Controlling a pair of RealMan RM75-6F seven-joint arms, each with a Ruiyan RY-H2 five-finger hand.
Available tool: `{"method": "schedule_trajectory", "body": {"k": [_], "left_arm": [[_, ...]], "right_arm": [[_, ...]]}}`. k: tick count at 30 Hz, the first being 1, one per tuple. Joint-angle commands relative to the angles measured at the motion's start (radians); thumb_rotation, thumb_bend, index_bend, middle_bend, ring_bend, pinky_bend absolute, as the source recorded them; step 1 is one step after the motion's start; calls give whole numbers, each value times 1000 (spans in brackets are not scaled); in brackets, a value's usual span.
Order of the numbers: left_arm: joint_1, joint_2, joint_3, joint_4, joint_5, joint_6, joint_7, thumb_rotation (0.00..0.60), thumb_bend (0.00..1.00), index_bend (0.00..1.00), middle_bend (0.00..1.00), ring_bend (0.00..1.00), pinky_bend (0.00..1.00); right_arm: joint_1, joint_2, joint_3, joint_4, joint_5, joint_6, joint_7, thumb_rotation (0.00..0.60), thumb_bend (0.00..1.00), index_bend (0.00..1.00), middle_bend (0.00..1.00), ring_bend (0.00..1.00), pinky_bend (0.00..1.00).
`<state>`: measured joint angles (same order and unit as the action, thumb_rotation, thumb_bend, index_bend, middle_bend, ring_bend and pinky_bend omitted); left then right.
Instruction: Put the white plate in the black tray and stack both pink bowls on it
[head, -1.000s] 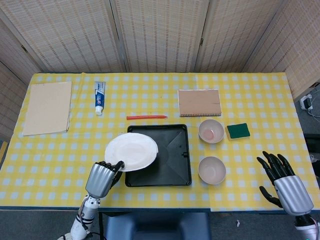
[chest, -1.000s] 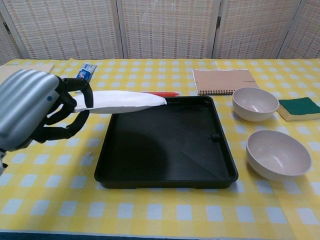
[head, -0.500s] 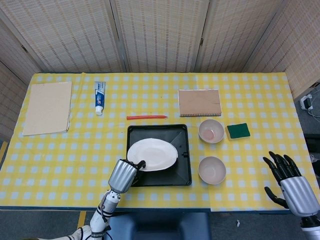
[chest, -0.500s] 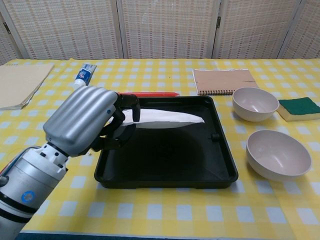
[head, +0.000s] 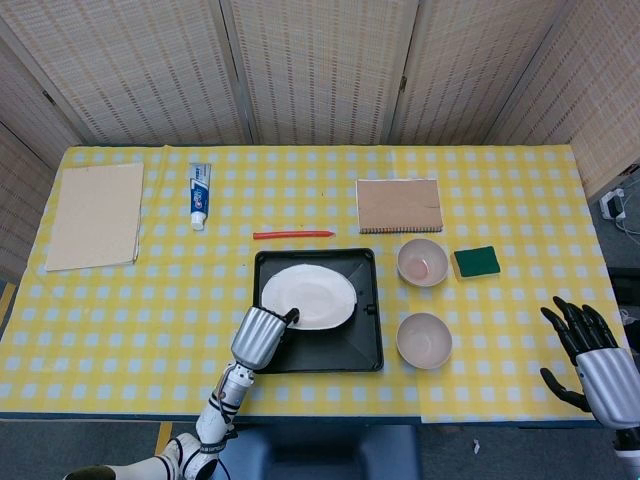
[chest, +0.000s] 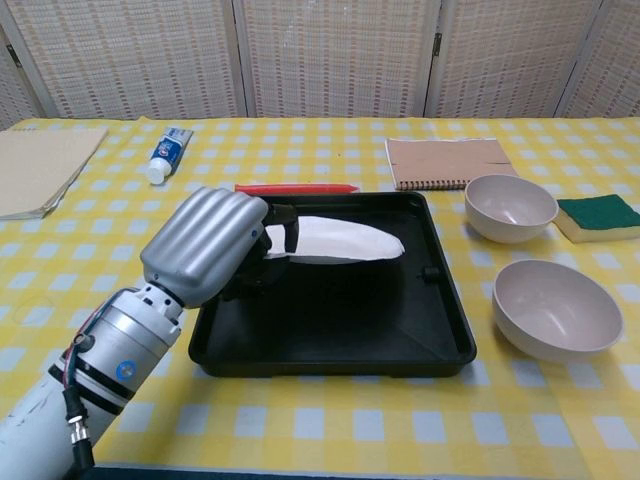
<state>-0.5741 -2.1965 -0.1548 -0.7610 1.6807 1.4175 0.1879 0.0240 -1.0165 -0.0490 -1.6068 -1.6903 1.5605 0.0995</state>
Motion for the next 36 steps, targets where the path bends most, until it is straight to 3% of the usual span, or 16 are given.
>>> {"method": "schedule_trajectory", "body": {"k": [1, 8, 18, 28, 30, 32, 35, 36], "left_arm": [[-8, -4, 6, 9, -15, -15, -31, 600, 601, 440, 1000, 1000, 1000], [8, 28, 35, -62, -22, -1, -34, 600, 377, 224, 1000, 1000, 1000], [33, 113, 72, -242, -31, -16, 51, 600, 244, 195, 1000, 1000, 1000], [80, 240, 120, -453, 18, 59, 135, 600, 234, 191, 1000, 988, 1000], [105, 289, 139, -497, 31, 90, 150, 600, 235, 199, 979, 906, 988], [144, 367, 169, -574, 18, 99, 183, 600, 236, 213, 839, 719, 865], [192, 507, 210, -710, -32, 75, 244, 600, 235, 188, 402, 286, 359], [212, 562, 223, -755, -51, 77, 254, 600, 235, 172, 318, 205, 262]], "right_arm": [[2, 1, -1, -1, -2, -6, -3, 600, 357, 0, 0, 0, 0], [1, -1, 2, -5, 5, -8, -10, 600, 358, 0, 0, 0, 0], [-5, -3, 1, -5, -5, 3, -15, 600, 359, 0, 0, 0, 0], [-2, -6, -4, -3, -21, -1, -22, 600, 358, 0, 0, 0, 0], [-1, -7, -6, -2, -24, -2, -27, 600, 358, 0, 0, 0, 0], [0, -10, -8, 0, -30, -5, -36, 600, 359, 0, 0, 0, 0], [4, -17, -15, 3, -44, -15, -52, 600, 358, 0, 0, 0, 0], [8, -21, -17, 5, -52, -20, -57, 600, 358, 0, 0, 0, 0]]}}
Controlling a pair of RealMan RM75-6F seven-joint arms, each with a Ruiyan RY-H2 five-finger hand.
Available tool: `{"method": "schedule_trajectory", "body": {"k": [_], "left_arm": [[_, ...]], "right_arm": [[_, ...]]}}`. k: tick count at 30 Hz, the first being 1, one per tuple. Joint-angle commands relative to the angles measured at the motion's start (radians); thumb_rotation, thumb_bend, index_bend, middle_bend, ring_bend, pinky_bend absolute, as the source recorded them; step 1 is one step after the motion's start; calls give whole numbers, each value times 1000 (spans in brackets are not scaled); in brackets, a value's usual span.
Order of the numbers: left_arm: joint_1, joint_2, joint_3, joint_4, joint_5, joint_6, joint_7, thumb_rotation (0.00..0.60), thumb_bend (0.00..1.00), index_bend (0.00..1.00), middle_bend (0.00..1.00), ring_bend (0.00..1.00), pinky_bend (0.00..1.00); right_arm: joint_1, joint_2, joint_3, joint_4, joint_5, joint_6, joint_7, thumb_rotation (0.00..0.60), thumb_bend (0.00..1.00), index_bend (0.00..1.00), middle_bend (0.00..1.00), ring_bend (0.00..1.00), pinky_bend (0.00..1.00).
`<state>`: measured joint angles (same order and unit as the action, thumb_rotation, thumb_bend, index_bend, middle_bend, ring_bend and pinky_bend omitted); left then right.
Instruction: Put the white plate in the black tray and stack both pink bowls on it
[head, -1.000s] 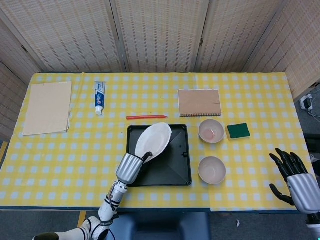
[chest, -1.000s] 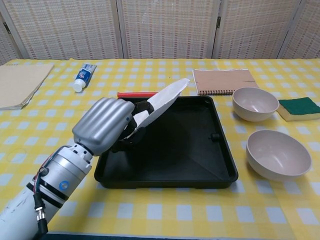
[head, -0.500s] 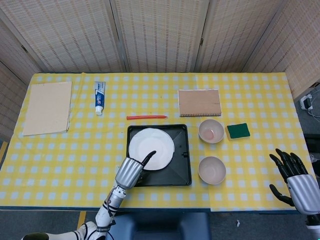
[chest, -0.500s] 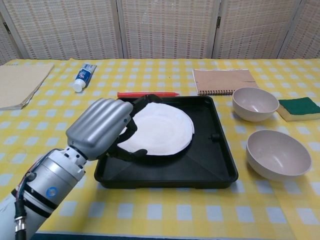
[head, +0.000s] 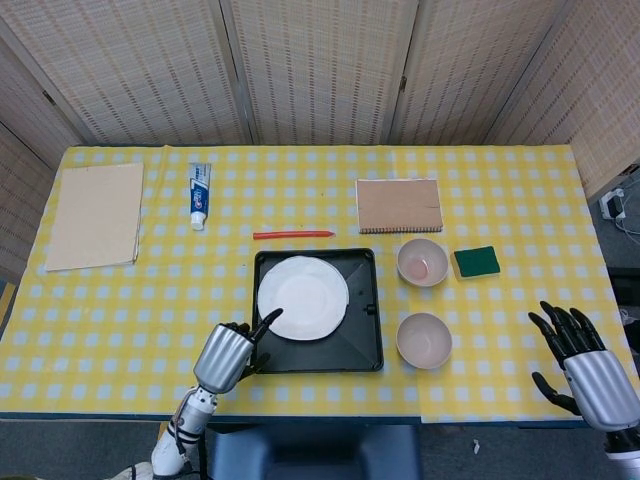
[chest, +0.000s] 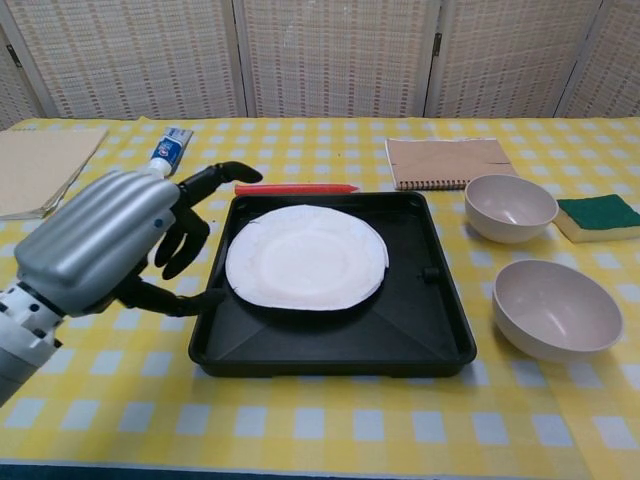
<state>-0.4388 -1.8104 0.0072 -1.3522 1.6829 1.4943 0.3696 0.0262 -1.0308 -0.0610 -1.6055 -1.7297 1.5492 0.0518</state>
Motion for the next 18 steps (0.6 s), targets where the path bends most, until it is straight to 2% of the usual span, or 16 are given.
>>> {"method": "schedule_trajectory", "body": {"k": [1, 3, 7, 9, 13, 15, 18], "left_arm": [[96, 210, 65, -185, -63, 18, 74, 600, 235, 156, 254, 144, 188], [129, 259, 70, -196, -63, 61, 90, 600, 236, 146, 204, 91, 106], [197, 358, 80, -233, -87, 126, 90, 600, 232, 147, 199, 74, 52], [234, 399, 71, -248, -104, 172, 62, 600, 232, 147, 200, 71, 25], [289, 418, 29, -218, -112, 271, 64, 600, 232, 159, 200, 71, 2], [306, 436, 18, -228, -125, 283, 32, 600, 233, 163, 200, 70, 2], [325, 461, 4, -237, -157, 278, -29, 600, 233, 164, 199, 70, 2]], "right_arm": [[11, -9, -8, 7, -21, -15, -10, 600, 358, 0, 0, 0, 0], [24, -16, -14, 16, -41, -29, -2, 600, 358, 0, 0, 0, 0], [57, -33, -25, 38, -75, -73, -8, 600, 357, 52, 0, 0, 0], [71, -38, -25, 37, -90, -85, -26, 600, 358, 128, 0, 0, 0], [96, -47, -16, 31, -92, -124, -96, 600, 359, 289, 0, 0, 0], [112, -56, -10, 28, -83, -154, -131, 600, 359, 374, 0, 0, 0], [136, -74, -2, 30, -68, -202, -169, 600, 358, 442, 0, 0, 0]]}}
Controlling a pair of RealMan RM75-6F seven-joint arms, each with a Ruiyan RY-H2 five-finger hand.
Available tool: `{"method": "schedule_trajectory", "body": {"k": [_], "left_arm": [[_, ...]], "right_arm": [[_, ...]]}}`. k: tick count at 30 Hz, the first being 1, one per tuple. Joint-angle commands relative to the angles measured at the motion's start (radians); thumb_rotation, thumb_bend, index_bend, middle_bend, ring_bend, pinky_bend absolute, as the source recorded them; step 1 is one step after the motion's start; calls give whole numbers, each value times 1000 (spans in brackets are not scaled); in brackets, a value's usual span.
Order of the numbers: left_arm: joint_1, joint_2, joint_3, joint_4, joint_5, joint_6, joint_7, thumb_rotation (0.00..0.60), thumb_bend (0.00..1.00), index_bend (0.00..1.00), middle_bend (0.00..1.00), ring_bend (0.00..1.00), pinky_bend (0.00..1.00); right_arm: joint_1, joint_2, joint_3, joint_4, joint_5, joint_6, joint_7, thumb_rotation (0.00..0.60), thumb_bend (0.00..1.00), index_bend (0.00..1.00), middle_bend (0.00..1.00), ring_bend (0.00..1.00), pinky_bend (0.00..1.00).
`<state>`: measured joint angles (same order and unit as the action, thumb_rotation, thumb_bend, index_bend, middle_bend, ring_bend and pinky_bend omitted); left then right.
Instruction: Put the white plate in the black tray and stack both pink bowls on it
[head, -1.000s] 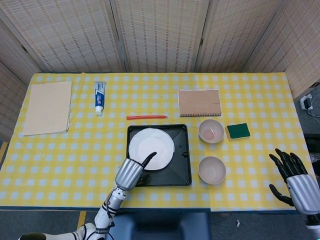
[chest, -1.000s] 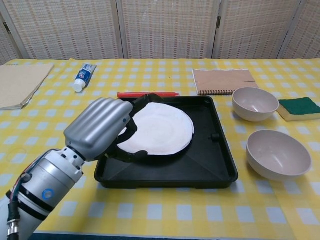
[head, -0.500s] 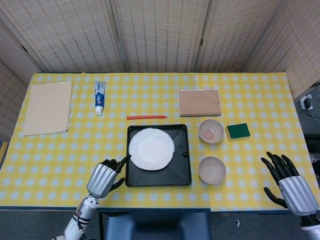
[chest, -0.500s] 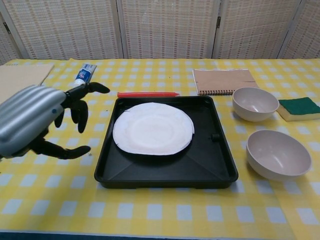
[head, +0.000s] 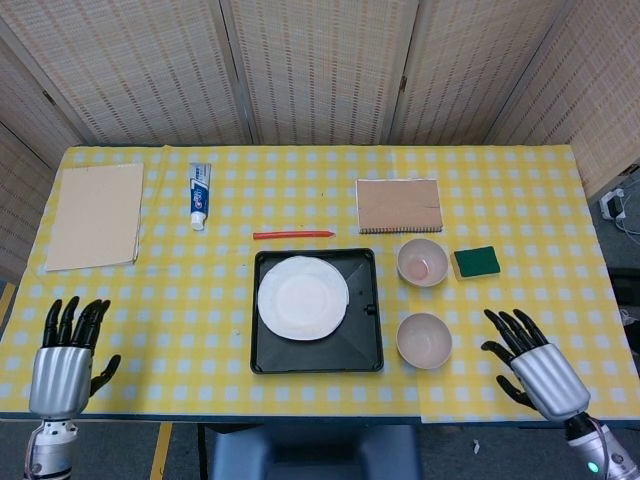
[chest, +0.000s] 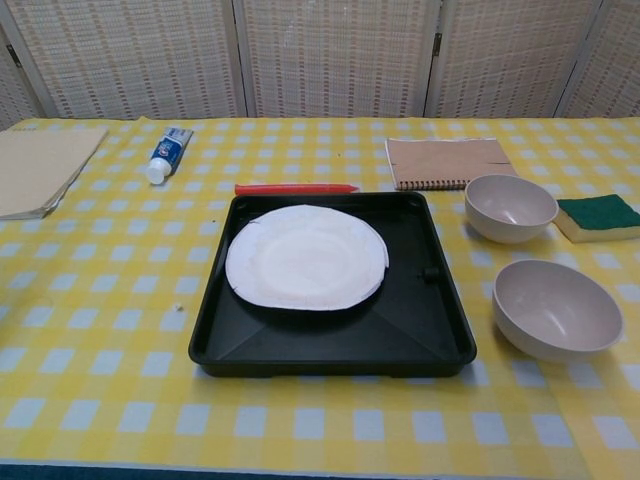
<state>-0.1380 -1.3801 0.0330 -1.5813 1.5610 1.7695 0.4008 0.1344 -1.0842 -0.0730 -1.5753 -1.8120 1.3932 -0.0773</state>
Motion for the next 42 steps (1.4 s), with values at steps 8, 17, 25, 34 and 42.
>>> {"method": "schedule_trajectory", "body": {"k": [8, 17, 25, 34, 42], "left_arm": [[46, 58, -39, -29, -44, -16, -58, 600, 233, 165, 199, 75, 2], [49, 82, -55, -54, -70, -77, -71, 600, 234, 151, 200, 77, 2], [55, 82, -65, -51, -57, -89, -69, 600, 235, 49, 200, 77, 0], [56, 108, -53, -71, -49, -136, -69, 600, 238, 15, 144, 40, 0], [54, 126, -46, -84, -42, -173, -80, 600, 237, 0, 98, 8, 0]], "right_arm": [[74, -133, 32, 59, 60, -130, -117, 600, 358, 487, 0, 0, 0], [118, -215, 19, 105, 74, -200, -145, 600, 358, 487, 0, 0, 0], [135, -276, 22, 161, 80, -199, -171, 600, 359, 489, 0, 0, 0], [152, -339, 23, 236, 66, -166, -156, 600, 379, 576, 0, 0, 0], [156, -349, 15, 259, 49, -123, -135, 600, 449, 683, 8, 0, 0]]}}
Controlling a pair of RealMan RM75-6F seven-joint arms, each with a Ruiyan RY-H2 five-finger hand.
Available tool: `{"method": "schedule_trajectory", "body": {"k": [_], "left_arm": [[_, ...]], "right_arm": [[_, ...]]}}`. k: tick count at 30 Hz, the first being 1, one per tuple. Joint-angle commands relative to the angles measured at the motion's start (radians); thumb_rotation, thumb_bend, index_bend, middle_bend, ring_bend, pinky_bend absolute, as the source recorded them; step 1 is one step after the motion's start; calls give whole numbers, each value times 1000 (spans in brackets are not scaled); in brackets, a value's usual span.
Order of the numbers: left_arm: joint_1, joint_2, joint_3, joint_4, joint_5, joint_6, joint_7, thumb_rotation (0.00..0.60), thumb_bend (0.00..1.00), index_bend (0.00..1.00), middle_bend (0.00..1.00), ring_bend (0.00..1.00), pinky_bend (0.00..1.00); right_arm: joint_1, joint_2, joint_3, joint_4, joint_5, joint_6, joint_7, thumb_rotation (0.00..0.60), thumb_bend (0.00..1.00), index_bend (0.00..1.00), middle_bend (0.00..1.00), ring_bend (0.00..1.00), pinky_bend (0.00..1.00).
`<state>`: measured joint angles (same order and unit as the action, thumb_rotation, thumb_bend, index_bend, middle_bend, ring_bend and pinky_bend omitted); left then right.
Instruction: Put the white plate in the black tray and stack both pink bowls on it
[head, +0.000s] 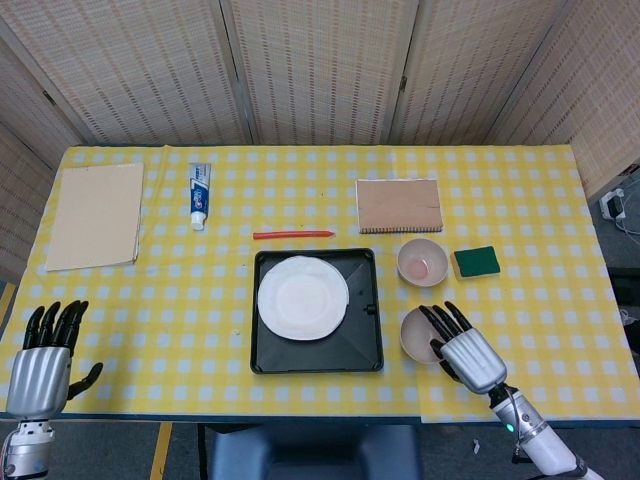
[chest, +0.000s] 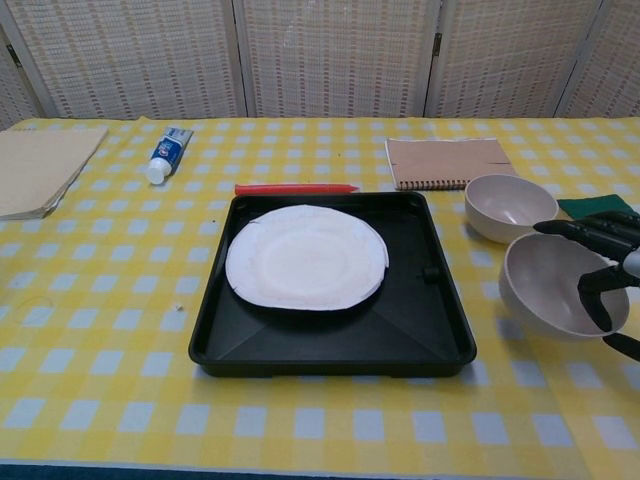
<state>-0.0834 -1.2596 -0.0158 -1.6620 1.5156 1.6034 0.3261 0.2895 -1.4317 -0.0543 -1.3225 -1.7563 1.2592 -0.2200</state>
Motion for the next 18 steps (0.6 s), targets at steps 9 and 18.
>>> {"method": "schedule_trajectory", "body": {"k": [9, 18], "left_arm": [[-1, 11, -1, -1, 8, -26, -13, 600, 237, 0, 73, 0, 0], [-1, 45, -6, -30, -11, -51, -17, 600, 234, 0, 70, 0, 0]], "right_arm": [[32, 41, 13, -77, -43, 64, 38, 600, 450, 707, 27, 0, 0], [181, 77, 111, -295, 28, -136, -81, 600, 449, 708, 31, 0, 0]]}}
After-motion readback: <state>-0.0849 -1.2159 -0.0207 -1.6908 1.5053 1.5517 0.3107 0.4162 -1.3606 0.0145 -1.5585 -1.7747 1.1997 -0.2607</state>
